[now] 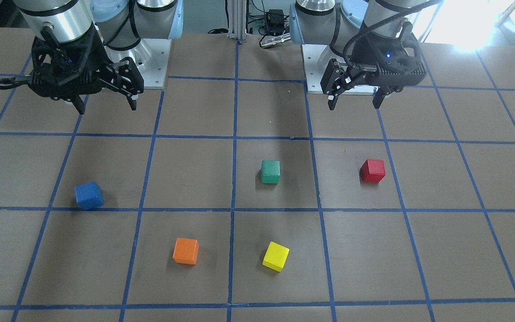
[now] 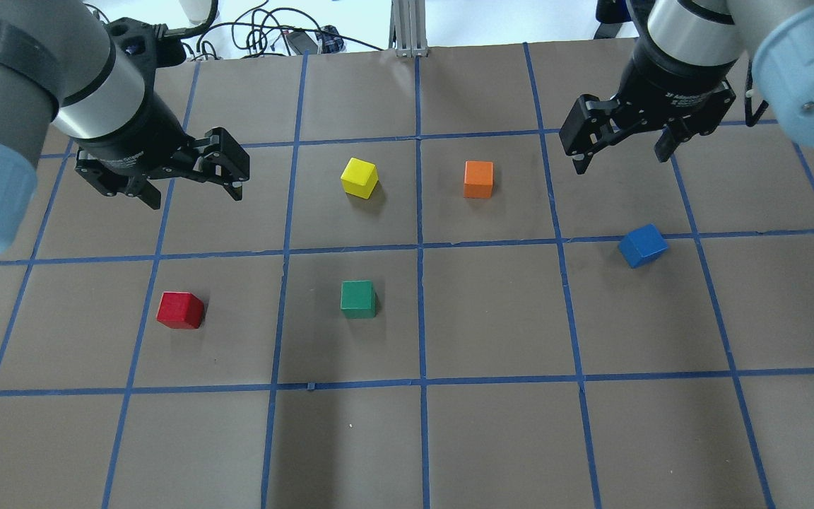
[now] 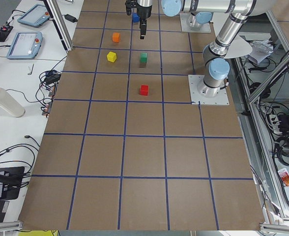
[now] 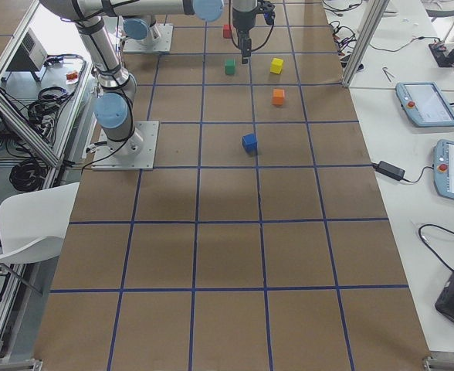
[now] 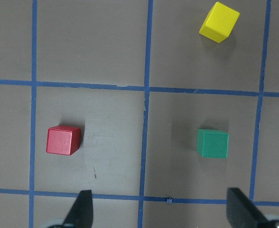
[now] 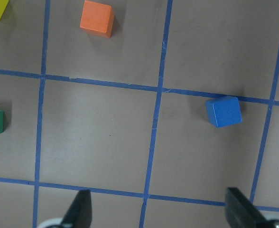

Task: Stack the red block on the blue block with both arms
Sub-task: 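Lower the left gripper toward the red cube nearest the robot, then close the left gripper on the red cube, then carry the red cube with the left gripper toward the table center and set it down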

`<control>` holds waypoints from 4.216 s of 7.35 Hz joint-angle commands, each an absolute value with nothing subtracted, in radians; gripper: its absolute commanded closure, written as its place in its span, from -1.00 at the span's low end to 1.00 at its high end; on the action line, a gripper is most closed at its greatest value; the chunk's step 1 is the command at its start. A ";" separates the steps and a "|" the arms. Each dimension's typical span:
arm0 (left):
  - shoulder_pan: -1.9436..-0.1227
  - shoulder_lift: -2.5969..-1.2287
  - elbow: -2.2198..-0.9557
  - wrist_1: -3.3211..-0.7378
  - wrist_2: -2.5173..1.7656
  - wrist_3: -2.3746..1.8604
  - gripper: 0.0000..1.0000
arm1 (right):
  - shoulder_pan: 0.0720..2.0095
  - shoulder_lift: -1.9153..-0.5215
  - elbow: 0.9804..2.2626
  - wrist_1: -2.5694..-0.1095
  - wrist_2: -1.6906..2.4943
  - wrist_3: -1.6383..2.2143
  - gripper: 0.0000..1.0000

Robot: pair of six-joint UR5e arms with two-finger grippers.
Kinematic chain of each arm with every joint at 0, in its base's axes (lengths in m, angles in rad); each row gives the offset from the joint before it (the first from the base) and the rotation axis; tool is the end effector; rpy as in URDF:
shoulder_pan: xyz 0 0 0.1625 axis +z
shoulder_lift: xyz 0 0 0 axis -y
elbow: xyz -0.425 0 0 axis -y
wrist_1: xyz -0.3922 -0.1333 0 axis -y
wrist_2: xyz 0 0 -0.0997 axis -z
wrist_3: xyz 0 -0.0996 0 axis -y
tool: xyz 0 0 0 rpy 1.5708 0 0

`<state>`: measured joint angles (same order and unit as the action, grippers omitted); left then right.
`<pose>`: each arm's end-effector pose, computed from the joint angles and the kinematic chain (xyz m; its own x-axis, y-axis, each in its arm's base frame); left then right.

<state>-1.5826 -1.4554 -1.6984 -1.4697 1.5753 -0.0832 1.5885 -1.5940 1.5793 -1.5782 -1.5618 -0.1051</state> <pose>-0.1382 -0.4498 0.4895 -0.9974 -0.0714 0.0029 -0.0714 0.9935 -0.0888 0.1427 -0.4817 0.4958 -0.9924 -0.1227 -0.0066 -0.1225 0.9922 -0.0229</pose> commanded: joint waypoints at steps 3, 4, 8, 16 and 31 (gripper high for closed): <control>-1.582 -1.451 -1.710 -1.483 1.589 -0.071 -1.00 | 1.578 -1.574 1.551 -1.577 -1.560 -0.106 -1.00; -1.577 -1.450 -1.710 -1.482 1.588 -0.025 -1.00 | 1.578 -1.563 1.533 -1.565 -1.563 -0.106 -1.00; -1.263 -1.463 -1.842 -1.451 1.585 0.280 -1.00 | 1.580 -1.565 1.531 -1.548 -1.563 -0.106 -1.00; -1.175 -1.687 -2.166 -0.942 1.477 0.370 -1.00 | 1.580 -1.563 1.529 -1.551 -1.569 -0.106 -1.00; -1.768 -1.891 -1.621 -1.203 1.465 -0.171 1.00 | 1.575 -1.565 1.529 -1.546 -1.572 -0.106 -1.00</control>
